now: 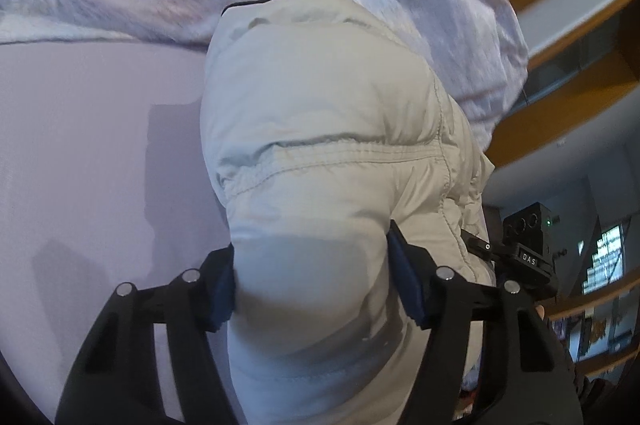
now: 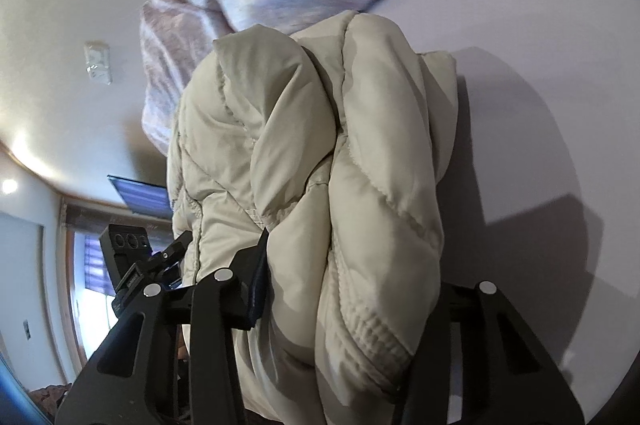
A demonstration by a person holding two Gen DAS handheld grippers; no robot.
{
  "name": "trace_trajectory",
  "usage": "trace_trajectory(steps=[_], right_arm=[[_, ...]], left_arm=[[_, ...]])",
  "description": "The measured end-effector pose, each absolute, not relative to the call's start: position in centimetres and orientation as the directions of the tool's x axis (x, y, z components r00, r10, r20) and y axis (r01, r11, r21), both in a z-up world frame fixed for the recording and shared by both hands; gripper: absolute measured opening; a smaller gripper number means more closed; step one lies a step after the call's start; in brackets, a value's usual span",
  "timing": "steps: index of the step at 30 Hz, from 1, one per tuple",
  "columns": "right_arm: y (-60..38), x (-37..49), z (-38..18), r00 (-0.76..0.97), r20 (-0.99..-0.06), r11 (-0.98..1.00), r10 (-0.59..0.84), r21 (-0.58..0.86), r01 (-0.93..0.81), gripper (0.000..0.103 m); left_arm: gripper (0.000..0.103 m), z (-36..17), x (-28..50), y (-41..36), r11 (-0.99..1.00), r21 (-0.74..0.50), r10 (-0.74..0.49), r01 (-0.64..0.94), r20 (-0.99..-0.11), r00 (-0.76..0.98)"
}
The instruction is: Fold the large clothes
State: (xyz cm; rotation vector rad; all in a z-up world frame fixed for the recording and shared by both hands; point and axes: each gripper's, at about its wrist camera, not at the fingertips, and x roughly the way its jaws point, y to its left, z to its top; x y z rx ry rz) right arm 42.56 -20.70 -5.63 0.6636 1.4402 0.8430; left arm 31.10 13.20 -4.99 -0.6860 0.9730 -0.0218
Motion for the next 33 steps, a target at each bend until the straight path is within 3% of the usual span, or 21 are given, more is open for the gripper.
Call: trace_trajectory(steps=[15,19,33], right_arm=[[-13.5,46.3,-6.9,-0.119,-0.544,0.525,0.830,0.836,-0.160,0.041],[-13.9,46.3,-8.4,-0.117,-0.559,0.545,0.821,0.828,-0.134,0.042],[-13.6,46.5,-5.7,-0.028,-0.744,0.725,0.668,0.658,-0.203,0.077]], left_arm=[[0.065,-4.9,32.8,21.0,0.782,-0.521,-0.236,-0.342,-0.756,0.611],[0.071,-5.9,34.3,21.0,0.809,-0.483,-0.216,-0.335,-0.775,0.594],[0.097,-5.0,35.4,19.5,0.896,-0.239,0.000,-0.374,-0.842,0.539]])
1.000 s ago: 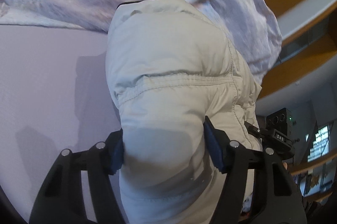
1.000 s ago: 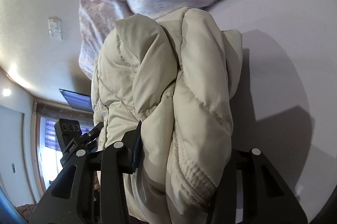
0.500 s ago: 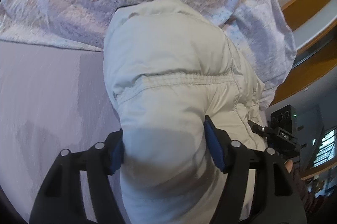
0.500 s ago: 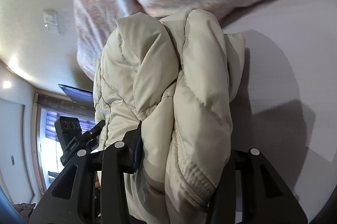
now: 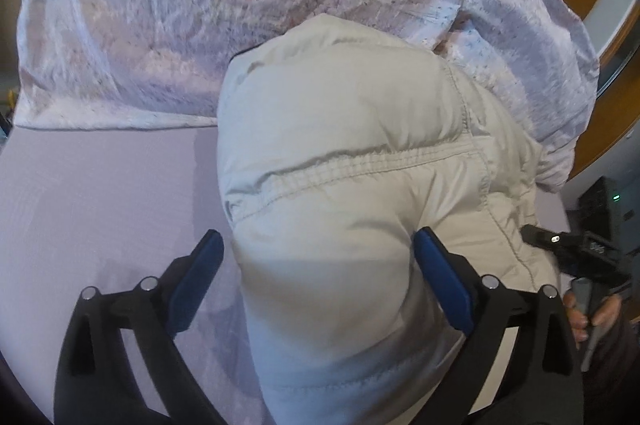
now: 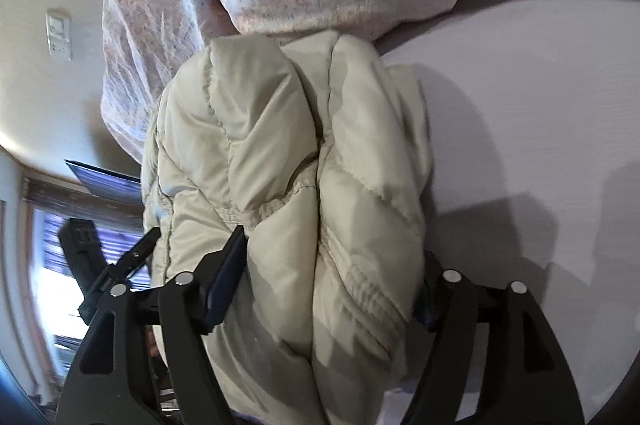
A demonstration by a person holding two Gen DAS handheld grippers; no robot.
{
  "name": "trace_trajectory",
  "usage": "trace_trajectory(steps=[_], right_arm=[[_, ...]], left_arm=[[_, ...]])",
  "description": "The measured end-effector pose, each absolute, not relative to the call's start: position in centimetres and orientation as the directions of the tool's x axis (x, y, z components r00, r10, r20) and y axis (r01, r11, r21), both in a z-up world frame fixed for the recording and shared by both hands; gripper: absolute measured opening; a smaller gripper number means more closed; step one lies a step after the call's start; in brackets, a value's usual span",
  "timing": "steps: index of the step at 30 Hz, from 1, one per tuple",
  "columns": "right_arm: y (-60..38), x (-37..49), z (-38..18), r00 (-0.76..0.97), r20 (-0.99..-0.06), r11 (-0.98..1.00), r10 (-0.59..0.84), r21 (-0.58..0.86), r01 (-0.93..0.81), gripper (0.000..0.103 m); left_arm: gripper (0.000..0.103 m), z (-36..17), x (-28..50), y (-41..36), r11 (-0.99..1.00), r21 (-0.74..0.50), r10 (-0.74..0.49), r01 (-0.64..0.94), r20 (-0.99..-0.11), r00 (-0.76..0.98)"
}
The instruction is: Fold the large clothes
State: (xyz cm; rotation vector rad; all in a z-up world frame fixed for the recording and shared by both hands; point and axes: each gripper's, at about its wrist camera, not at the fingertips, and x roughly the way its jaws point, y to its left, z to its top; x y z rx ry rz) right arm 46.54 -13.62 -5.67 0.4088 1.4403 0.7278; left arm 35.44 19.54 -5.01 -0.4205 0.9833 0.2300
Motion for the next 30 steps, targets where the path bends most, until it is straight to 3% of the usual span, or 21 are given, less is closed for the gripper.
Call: trace_trajectory(steps=[6,10,15,23,30], right_arm=[[-14.8,47.3,-2.3,0.112,-0.813,0.811,0.571,0.538,-0.228,0.078],[-14.0,46.6,0.7,0.199,-0.800,0.813,0.566,0.501,-0.297,0.077],[-9.9,45.3,2.4,0.188,-0.800,0.778,0.569,0.451,-0.436,0.047],[-5.7,44.0,-0.1,0.131,-0.861,0.766,0.491,0.355,-0.537,0.041],[-6.4,43.9,-2.1,0.121,-0.866,0.770,0.485,0.358,-0.528,0.038]], left_arm=[[0.097,-3.9,34.8,19.1,0.910,-0.152,0.080,-0.386,-0.848,0.524],[0.097,-3.4,34.6,18.6,0.918,-0.104,0.124,-0.383,-0.842,0.525],[0.097,-2.7,34.9,17.8,0.918,-0.084,0.158,-0.387,-0.818,0.553],[0.097,-3.1,36.2,16.1,0.932,-0.064,0.156,-0.356,-0.817,0.556],[0.101,-4.5,37.3,14.9,0.945,-0.039,0.156,-0.325,-0.820,0.551]])
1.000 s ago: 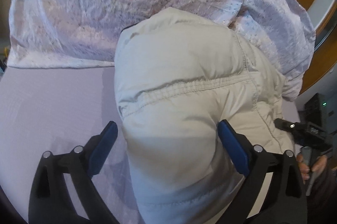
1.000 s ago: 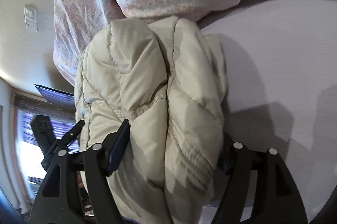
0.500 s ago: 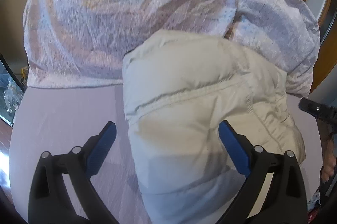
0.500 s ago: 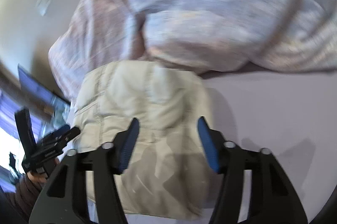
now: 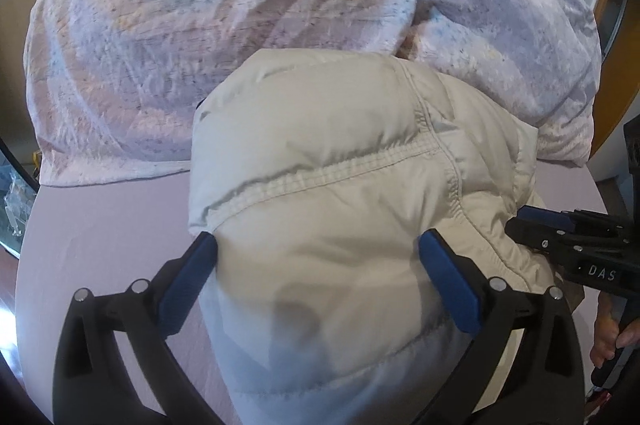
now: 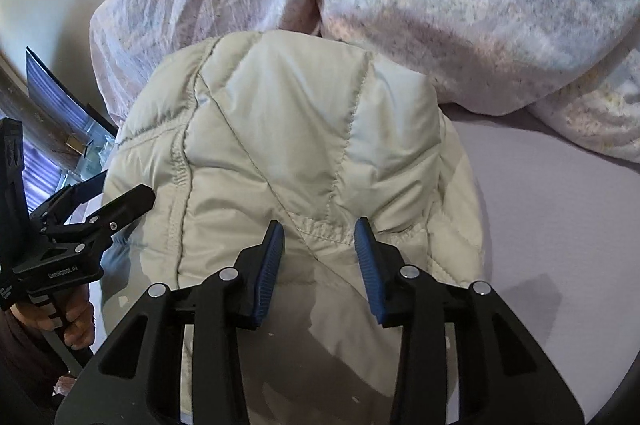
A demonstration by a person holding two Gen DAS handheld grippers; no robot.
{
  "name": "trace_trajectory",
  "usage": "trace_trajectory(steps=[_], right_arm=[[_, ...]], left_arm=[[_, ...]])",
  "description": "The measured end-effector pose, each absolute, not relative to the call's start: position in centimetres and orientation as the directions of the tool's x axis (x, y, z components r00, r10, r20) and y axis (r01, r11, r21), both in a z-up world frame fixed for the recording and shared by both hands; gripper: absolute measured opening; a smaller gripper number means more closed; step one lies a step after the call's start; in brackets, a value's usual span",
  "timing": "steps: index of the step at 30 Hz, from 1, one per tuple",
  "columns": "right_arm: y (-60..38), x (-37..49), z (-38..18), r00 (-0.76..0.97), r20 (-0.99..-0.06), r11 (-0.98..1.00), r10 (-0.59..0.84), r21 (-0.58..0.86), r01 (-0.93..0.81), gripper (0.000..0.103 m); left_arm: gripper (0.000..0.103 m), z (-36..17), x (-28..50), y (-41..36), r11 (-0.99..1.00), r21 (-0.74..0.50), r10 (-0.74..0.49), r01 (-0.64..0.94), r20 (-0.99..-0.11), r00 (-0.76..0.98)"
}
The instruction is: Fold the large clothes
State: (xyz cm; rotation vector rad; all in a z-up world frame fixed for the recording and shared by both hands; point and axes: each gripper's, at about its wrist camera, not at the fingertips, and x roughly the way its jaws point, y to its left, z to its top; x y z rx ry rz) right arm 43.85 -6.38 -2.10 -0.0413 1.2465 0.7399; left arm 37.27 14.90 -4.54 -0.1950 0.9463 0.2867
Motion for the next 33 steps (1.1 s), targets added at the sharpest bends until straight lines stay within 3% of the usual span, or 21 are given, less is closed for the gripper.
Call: trace_trajectory(steps=[33], right_arm=[[-7.7,43.5,-4.1,0.158,-0.824,0.777,0.543,0.423,-0.467,0.038]], left_arm=[[0.101,-8.5,39.9,13.0,0.939,0.066,0.250,-0.338,-0.804,0.539]])
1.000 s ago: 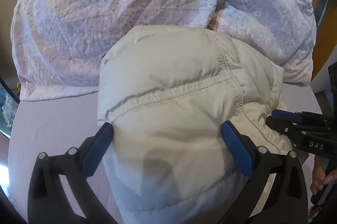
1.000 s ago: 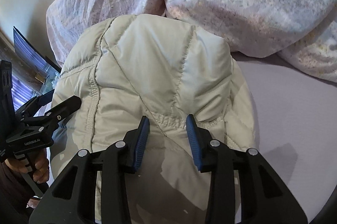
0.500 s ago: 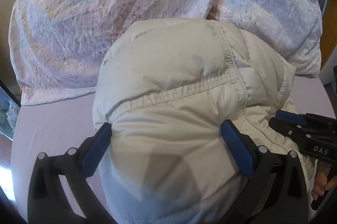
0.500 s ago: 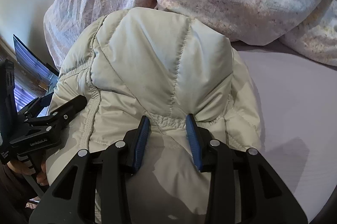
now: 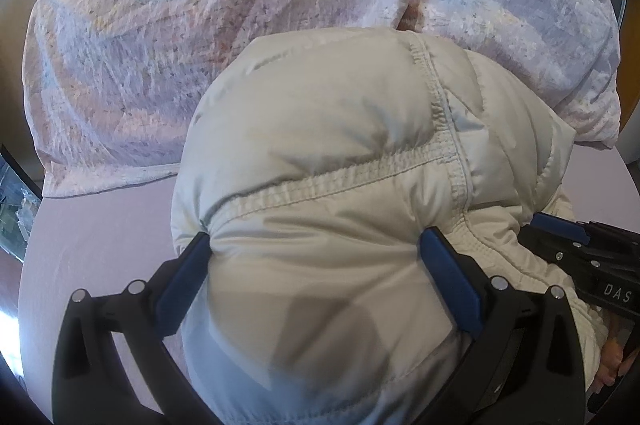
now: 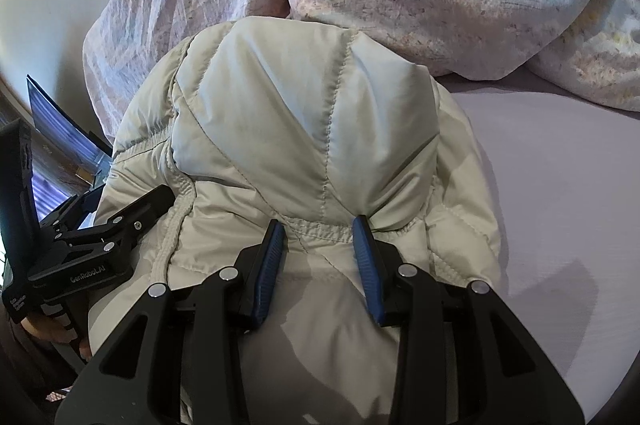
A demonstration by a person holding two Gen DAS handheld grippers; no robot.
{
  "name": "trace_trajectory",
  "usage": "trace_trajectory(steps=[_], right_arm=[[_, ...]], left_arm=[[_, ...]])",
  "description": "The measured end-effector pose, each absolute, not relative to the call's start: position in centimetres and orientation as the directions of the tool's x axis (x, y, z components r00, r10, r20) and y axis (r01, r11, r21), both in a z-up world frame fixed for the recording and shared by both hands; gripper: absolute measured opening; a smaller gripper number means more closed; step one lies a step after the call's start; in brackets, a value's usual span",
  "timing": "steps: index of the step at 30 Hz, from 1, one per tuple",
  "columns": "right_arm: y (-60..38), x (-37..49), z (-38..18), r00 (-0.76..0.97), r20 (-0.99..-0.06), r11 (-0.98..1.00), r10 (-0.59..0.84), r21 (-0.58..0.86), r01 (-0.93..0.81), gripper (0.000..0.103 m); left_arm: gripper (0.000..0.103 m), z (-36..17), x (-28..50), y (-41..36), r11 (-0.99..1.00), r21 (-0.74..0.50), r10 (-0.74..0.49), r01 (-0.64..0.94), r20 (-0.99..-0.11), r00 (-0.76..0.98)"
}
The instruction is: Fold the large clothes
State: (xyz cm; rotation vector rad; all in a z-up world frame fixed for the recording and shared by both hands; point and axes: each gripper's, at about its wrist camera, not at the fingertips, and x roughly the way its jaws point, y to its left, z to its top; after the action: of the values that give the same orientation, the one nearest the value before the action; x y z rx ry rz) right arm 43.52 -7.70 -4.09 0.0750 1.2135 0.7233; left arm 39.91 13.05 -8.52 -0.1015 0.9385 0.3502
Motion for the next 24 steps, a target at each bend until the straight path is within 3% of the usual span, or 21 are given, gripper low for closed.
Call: trace_trajectory(steps=[6,9,16,24], right_arm=[[-6.8,42.3,-1.2,0.182,-0.871,0.819,0.456,0.332,-0.468,0.042],[-7.3,41.4,0.0,0.207,-0.874,0.830,0.439,0.307,-0.465,0.054],[-9.2,39.7,2.4,0.252,-0.890,0.867,0.380,0.249,-0.431,0.065],[-10.1,36.7,4.0,0.245,-0.916,0.887,0.318,0.196,-0.419,0.084]], left_arm=[[0.101,-6.7,37.5,13.4,0.930,0.022,0.233,-0.367,-0.808,0.541],[0.101,-5.7,35.7,12.7,0.929,0.025,0.242,-0.369,-0.795,0.556],[0.101,-3.0,31.1,11.4,0.930,0.065,0.282,-0.362,-0.757,0.589],[0.101,-1.3,26.6,11.3,0.927,0.031,0.270,-0.374,-0.748,0.607]])
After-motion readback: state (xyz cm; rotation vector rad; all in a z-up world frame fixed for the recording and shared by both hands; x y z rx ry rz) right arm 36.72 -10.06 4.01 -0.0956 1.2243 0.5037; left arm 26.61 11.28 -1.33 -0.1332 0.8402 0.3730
